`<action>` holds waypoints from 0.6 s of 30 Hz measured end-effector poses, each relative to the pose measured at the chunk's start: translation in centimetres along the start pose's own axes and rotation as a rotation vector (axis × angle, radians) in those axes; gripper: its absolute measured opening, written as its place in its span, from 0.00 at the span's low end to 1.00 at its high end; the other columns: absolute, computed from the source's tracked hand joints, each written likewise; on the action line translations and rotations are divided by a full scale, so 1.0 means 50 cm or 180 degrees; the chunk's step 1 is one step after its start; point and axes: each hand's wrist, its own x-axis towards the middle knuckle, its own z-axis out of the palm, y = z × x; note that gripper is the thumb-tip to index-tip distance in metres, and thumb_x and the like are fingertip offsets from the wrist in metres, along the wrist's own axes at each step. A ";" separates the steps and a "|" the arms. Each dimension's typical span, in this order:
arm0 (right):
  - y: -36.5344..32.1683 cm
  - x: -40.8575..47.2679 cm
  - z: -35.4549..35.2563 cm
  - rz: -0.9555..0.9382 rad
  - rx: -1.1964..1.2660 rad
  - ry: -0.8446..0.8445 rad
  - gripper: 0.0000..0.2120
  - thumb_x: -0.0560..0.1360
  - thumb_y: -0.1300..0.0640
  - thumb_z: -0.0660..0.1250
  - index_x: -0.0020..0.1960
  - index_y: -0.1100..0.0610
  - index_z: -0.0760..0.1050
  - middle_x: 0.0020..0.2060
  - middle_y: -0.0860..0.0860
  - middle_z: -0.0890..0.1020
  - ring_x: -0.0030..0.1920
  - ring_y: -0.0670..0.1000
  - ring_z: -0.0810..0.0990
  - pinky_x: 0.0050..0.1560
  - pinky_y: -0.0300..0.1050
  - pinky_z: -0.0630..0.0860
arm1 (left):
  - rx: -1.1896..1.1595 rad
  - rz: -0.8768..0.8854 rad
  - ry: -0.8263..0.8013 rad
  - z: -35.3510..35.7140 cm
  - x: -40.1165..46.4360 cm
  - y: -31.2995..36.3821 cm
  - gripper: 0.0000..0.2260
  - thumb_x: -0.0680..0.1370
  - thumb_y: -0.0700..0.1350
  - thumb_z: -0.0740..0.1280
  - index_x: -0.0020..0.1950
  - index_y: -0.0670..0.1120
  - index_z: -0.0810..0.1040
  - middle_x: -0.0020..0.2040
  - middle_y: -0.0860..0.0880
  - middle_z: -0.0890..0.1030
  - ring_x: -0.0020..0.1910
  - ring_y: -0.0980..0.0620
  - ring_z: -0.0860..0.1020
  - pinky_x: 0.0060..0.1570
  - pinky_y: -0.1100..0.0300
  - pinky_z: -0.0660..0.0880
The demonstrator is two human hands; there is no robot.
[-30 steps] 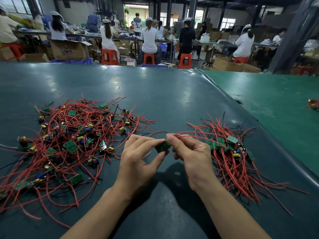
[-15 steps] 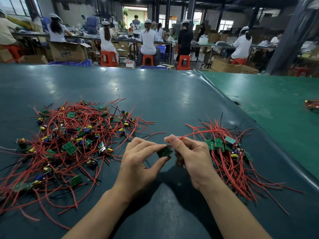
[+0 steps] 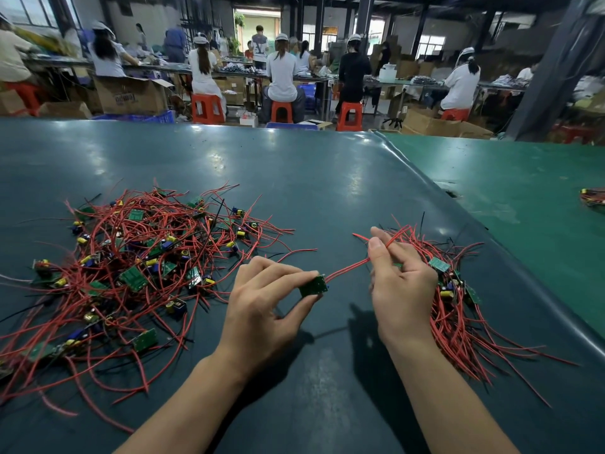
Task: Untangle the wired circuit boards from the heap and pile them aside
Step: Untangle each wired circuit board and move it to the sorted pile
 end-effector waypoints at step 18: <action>-0.001 -0.064 0.026 -0.0657 -0.0802 -0.2258 0.05 0.74 0.37 0.65 0.48 0.34 0.79 0.37 0.42 0.82 0.32 0.48 0.79 0.30 0.42 0.73 | -0.0527 -0.0433 0.0351 -0.010 -0.004 0.000 0.13 0.74 0.40 0.71 0.58 0.48 0.77 0.53 0.55 0.82 0.50 0.59 0.79 0.50 0.63 0.75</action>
